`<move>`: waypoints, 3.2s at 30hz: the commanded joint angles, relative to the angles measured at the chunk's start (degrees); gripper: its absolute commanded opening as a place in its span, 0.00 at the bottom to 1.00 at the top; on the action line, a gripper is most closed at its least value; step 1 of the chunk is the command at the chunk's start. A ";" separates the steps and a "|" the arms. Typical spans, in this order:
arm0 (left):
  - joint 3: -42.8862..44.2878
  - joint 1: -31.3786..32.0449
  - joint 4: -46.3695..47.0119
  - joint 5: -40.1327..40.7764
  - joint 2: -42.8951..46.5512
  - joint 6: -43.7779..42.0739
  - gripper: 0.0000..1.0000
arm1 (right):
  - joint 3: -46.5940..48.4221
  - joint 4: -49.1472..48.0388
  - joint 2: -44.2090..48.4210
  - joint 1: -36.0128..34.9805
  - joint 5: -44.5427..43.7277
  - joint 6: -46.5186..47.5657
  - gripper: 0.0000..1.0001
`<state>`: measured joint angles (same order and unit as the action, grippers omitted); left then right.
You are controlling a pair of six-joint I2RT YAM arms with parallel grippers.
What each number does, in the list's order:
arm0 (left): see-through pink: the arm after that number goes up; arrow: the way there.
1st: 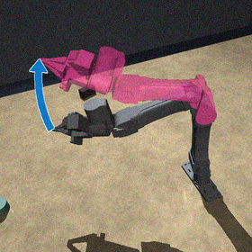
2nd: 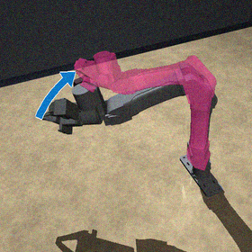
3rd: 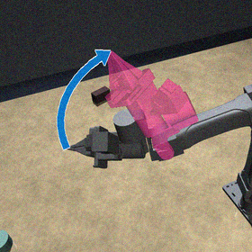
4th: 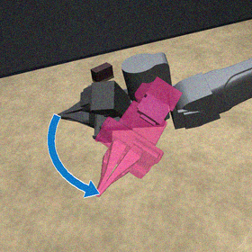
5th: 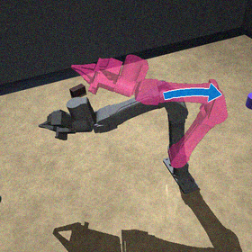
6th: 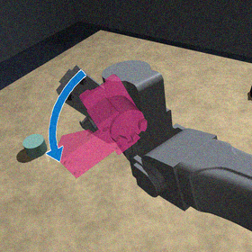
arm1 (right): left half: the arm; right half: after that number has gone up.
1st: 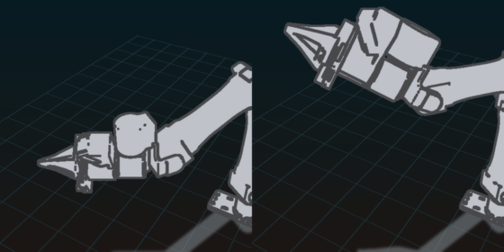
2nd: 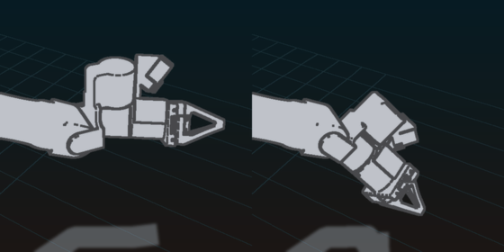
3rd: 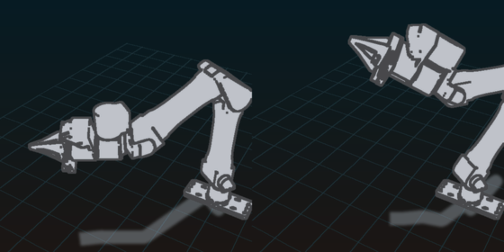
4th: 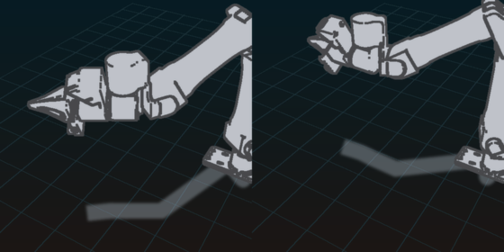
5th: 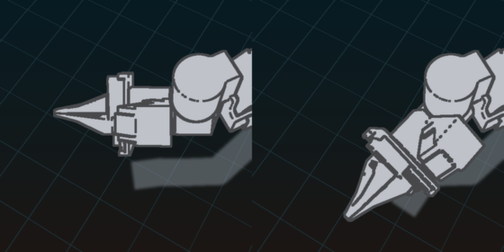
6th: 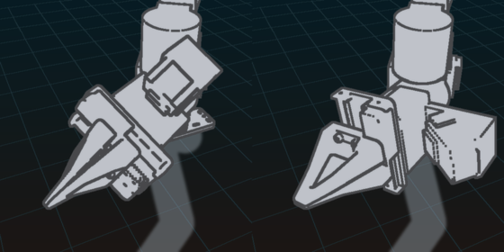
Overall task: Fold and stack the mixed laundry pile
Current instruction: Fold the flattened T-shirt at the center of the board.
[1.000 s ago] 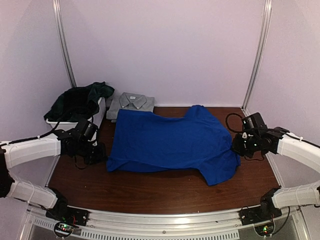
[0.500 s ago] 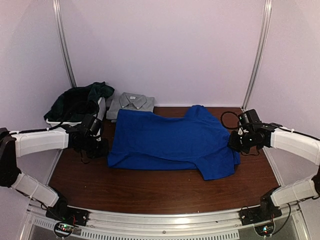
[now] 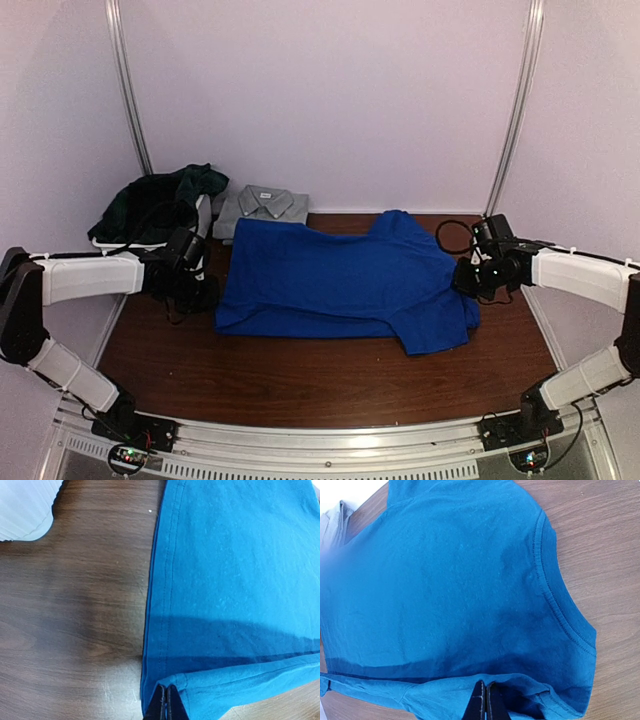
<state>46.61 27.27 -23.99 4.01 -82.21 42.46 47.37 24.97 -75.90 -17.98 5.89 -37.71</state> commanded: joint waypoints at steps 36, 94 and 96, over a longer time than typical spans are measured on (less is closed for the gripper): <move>2.67 -4.42 8.86 0.66 -3.62 -7.48 0.41 | 5.10 -7.89 -12.18 2.26 2.34 4.95 0.00; 33.06 33.17 32.63 -21.76 -37.66 -8.07 0.48 | -14.82 4.27 10.55 6.55 6.68 2.15 0.39; 34.55 33.60 33.82 -22.90 -40.39 -6.75 0.47 | -16.16 1.85 9.72 6.55 5.85 1.38 0.39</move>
<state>76.77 60.75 3.95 -15.27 -118.83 32.45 33.19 29.67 -66.15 -11.70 16.43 -33.78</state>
